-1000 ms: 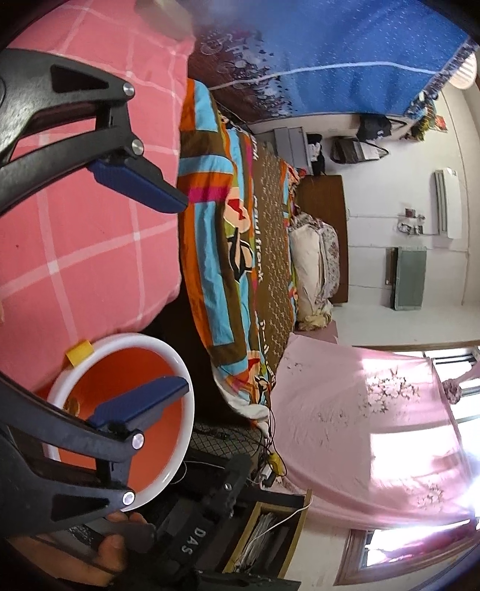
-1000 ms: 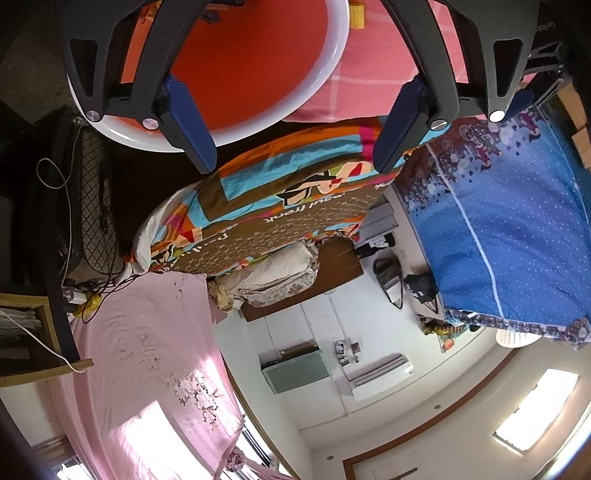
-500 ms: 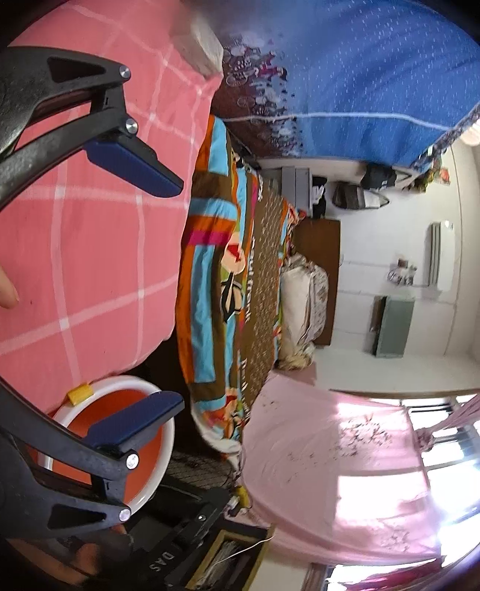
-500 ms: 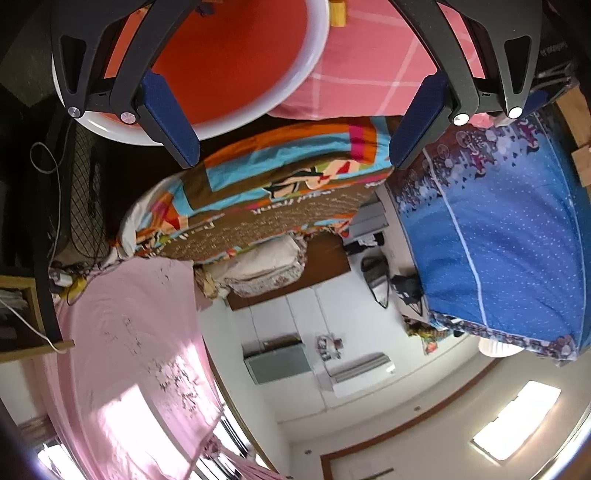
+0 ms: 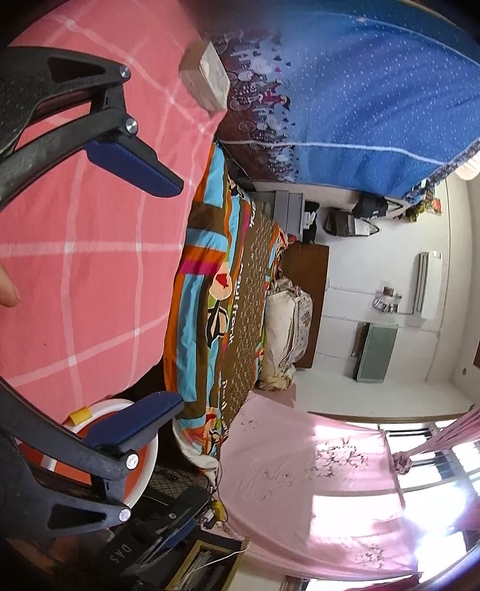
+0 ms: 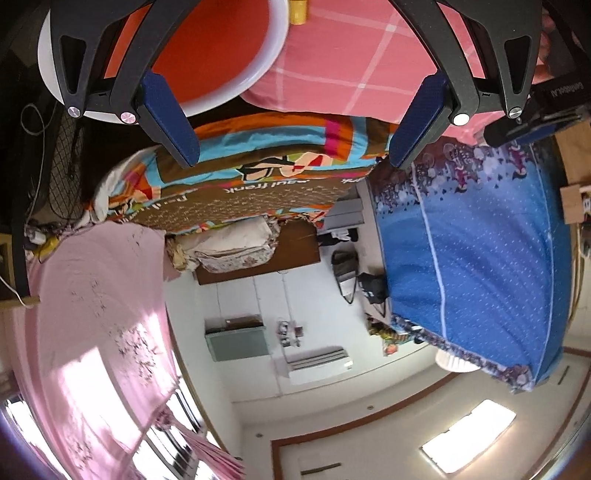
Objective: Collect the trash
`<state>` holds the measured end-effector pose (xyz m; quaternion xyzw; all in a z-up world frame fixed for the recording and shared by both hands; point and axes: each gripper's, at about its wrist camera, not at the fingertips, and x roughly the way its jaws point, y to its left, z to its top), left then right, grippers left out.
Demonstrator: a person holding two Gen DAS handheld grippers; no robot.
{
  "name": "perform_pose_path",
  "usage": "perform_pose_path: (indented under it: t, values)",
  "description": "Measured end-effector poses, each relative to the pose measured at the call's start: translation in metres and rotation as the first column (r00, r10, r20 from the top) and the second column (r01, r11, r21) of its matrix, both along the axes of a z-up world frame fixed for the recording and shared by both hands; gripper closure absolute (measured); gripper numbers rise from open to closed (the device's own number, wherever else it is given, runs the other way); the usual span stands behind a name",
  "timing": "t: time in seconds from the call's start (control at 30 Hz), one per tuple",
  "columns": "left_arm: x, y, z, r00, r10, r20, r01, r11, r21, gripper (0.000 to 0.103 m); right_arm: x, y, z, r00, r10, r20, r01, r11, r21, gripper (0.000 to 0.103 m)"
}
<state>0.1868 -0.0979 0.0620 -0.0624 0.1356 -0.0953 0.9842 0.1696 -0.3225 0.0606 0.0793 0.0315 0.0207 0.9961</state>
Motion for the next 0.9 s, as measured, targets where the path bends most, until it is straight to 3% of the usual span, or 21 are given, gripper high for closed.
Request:
perform_pose_path:
  t: [0.4,0.9]
  values:
    - [-0.044,0.034,-0.007,0.998,0.054,0.025,-0.054,0.999,-0.008,0.000,-0.051,0.024,-0.005,0.997,-0.051,0.054,0.055,0.996,-0.075,0.000]
    - [-0.112,0.055,-0.015,0.996,0.058,0.060,-0.059,0.998,0.018,0.000,-0.129,0.049,-0.013,0.993,-0.109,0.050,0.115,0.984,-0.138,0.000]
